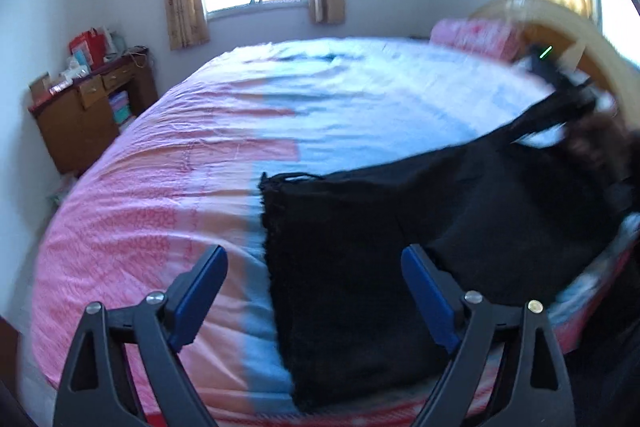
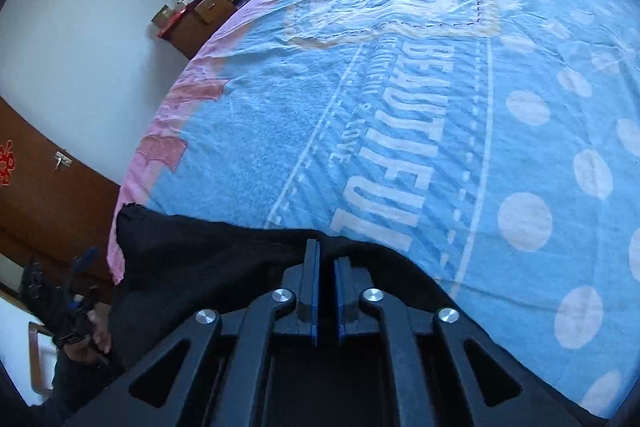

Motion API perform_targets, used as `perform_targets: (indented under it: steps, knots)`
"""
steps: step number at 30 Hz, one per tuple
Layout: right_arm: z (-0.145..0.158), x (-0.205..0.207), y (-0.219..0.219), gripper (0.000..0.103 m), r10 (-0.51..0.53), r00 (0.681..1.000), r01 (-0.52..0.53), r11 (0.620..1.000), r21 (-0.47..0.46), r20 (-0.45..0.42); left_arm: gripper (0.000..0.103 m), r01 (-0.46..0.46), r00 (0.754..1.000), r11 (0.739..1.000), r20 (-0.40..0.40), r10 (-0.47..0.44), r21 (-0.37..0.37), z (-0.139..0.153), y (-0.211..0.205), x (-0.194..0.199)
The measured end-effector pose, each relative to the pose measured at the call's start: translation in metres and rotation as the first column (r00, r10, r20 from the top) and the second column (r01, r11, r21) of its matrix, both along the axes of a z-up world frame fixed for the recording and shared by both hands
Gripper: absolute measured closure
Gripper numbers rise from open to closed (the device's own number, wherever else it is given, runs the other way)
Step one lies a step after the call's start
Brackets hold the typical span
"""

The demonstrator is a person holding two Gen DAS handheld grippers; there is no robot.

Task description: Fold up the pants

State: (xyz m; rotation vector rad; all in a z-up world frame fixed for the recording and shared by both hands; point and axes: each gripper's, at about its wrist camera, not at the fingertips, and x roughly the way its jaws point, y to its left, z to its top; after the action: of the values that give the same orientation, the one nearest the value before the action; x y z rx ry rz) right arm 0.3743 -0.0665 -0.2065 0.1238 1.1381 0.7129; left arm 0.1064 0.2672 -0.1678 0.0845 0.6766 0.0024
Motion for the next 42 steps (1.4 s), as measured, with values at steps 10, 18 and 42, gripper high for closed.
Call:
perform_targets:
  steps: [10,18,42]
  knots:
    - [0.041,-0.096,-0.025,0.052,0.084,0.974,-0.062,0.992,-0.108,0.21,0.058,0.049,0.981,0.989,-0.181,-0.073,-0.136,-0.012,0.005,0.072]
    - [0.013,-0.16,-0.013,0.052,0.228,0.945,-0.194,0.968,-0.158,0.236,0.09,0.004,0.988,0.99,-0.153,-0.026,-0.141,-0.002,0.022,0.083]
    - [0.002,-0.223,0.005,0.036,0.401,0.88,-0.365,0.914,-0.178,0.255,0.022,-0.086,0.993,0.996,0.081,0.085,0.004,0.046,0.022,0.015]
